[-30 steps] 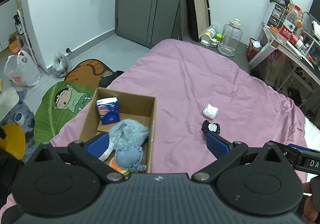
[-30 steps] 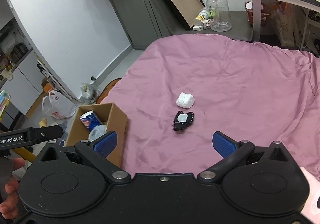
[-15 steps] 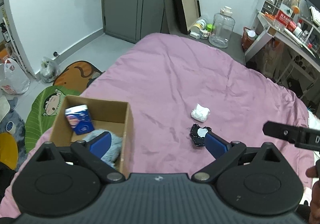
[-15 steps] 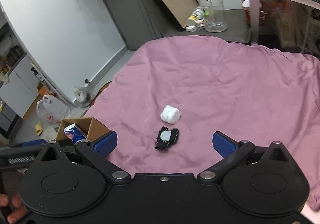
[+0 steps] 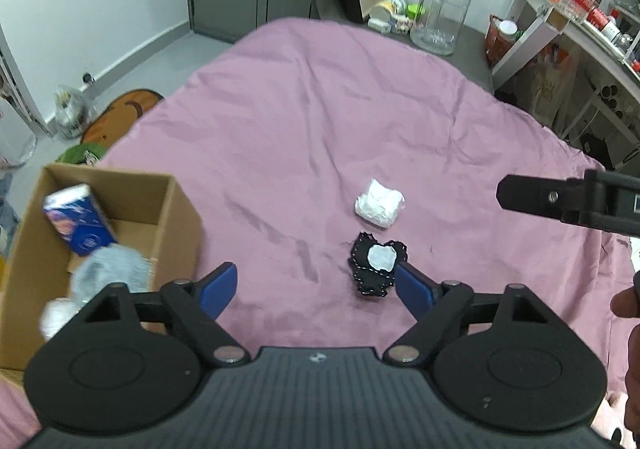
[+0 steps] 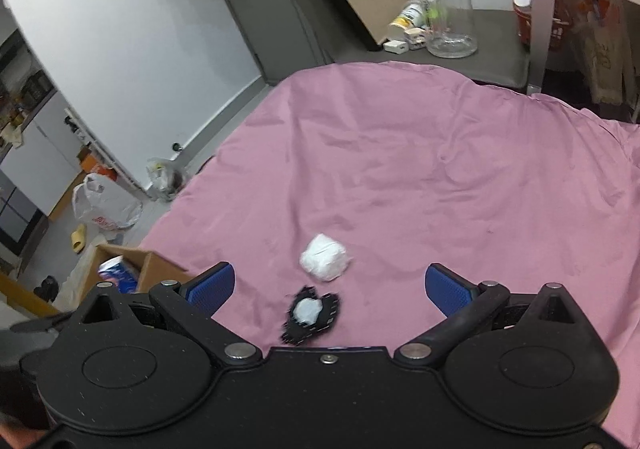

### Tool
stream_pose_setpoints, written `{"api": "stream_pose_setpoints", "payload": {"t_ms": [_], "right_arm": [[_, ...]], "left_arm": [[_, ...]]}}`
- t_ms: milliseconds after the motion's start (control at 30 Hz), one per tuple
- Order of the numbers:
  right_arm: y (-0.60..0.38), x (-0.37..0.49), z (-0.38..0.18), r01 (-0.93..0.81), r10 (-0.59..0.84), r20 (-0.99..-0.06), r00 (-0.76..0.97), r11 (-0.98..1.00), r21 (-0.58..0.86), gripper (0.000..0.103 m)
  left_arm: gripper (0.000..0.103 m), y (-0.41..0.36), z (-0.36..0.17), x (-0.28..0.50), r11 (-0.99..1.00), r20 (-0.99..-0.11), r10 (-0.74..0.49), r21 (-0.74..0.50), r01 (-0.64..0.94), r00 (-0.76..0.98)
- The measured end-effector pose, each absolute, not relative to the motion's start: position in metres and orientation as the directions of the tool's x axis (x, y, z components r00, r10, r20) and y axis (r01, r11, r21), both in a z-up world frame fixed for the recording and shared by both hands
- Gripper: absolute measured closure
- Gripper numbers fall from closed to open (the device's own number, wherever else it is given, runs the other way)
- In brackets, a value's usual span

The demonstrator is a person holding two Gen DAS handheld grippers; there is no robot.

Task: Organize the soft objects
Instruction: 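Close the left gripper on the black-and-white plush while the right grasps the white tissue wad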

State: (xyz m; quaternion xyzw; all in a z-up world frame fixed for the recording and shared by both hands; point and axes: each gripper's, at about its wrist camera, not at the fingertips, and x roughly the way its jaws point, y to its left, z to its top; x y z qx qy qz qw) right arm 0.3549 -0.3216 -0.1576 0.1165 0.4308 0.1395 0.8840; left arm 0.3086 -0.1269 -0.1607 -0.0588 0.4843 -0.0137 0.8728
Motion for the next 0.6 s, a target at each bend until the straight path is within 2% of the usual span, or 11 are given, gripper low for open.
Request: {"api": "stream_pose_setpoints", "payload": {"t_ms": [200, 600], "right_arm": [[-0.332, 0.368, -0.188, -0.121, 0.373, -0.729, 0.574, 0.919, 0.375, 0.001], [-0.345, 0.387, -0.228, -0.092, 0.419, -0.731, 0.539, 0.892, 0.443, 0.005]], "left_arm": [[0.025, -0.141, -0.19, 0.326, 0.991, -0.863, -0.102, -0.131, -0.024, 0.495], [0.027, -0.173, -0.237, 0.361, 0.987, -0.891, -0.149, -0.161, 0.008, 0.429]]}}
